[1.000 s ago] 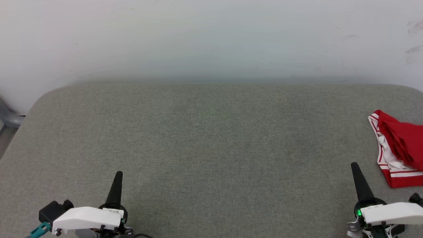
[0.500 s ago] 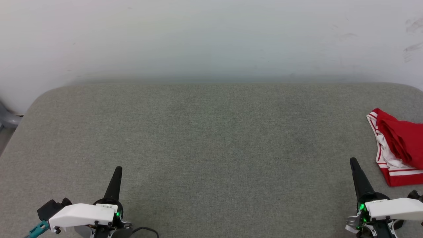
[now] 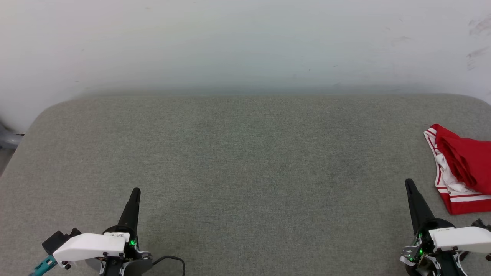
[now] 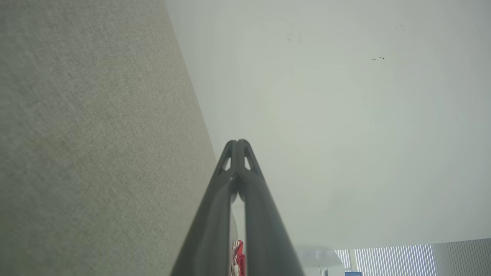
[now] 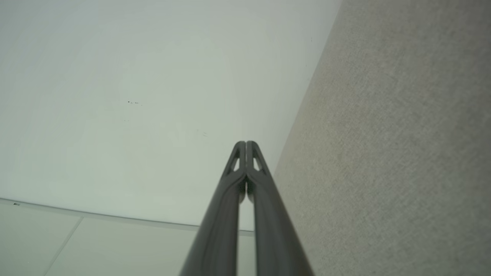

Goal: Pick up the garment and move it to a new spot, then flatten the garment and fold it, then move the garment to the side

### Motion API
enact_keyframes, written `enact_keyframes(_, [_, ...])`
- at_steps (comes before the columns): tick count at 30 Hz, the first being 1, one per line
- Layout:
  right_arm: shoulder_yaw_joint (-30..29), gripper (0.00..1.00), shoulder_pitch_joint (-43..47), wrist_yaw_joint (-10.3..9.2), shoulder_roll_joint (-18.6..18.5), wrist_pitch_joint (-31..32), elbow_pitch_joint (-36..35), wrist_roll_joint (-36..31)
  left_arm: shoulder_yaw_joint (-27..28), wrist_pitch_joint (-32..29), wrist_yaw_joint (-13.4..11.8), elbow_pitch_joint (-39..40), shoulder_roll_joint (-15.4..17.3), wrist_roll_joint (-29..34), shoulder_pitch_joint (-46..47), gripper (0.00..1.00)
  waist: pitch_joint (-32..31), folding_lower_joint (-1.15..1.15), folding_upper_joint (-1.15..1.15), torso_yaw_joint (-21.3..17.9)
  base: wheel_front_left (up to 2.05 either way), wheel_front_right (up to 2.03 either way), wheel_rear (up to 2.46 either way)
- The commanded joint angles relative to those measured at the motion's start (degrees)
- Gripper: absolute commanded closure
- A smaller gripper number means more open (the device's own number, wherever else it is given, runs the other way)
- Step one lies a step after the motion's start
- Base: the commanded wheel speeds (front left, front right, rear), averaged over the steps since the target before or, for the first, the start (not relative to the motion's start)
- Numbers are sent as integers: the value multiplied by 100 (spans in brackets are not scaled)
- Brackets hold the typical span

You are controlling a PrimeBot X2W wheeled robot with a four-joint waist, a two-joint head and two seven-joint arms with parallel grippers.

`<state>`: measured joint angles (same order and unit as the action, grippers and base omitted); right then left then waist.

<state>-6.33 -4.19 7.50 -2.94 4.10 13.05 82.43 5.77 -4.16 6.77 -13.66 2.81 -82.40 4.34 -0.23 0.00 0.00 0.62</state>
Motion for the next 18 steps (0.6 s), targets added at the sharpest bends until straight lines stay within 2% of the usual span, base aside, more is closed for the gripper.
enact_keyframes(1, [-11,100,-102,-1,8,37,5,109,19,-29,32,3,11,-100,114,100,2,0,0,-3,0,0,0])
enact_keyframes(18, [-22,100,-207,-2,10,212,89,826,79,-214,81,-34,12,-824,206,100,32,0,0,-48,0,0,0])
